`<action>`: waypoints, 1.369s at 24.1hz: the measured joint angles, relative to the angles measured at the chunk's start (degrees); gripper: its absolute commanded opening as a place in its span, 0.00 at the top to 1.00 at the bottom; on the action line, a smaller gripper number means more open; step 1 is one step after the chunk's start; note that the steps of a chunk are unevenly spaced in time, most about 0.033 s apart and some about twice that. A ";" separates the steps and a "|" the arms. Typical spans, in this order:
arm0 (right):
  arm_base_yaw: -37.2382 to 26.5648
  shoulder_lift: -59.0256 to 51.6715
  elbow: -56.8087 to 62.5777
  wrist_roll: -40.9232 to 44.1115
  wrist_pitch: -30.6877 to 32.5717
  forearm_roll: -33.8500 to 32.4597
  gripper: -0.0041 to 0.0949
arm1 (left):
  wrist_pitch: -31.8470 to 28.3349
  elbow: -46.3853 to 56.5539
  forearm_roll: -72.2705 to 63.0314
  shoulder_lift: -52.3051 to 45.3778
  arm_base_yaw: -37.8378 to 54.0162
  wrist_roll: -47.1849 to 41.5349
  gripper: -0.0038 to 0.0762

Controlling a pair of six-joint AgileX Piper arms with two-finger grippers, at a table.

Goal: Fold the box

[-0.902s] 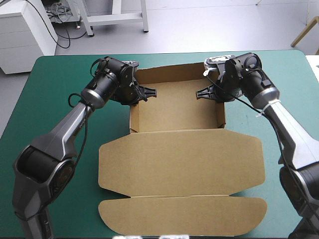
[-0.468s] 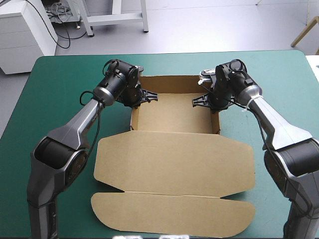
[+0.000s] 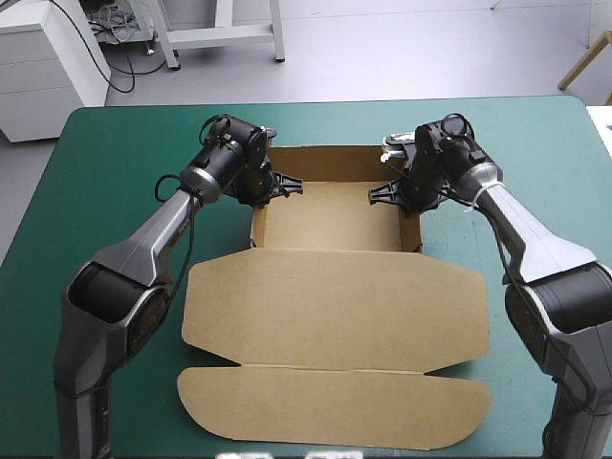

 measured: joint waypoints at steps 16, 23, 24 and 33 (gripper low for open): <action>0.31 0.44 0.00 -0.74 -0.51 3.96 0.09 | -0.46 0.05 0.39 0.86 -0.05 2.66 0.37; 0.31 0.40 -10.45 -0.74 2.95 3.21 0.10 | -0.17 -6.10 2.78 0.69 -0.05 3.43 0.38; 0.31 -0.27 -13.27 -0.74 3.34 3.21 0.10 | 0.10 -8.40 2.84 -0.05 -0.05 4.60 0.38; 0.26 -15.36 -11.06 -0.74 4.39 0.00 0.10 | 0.48 -14.81 3.72 -15.23 -0.05 17.08 0.38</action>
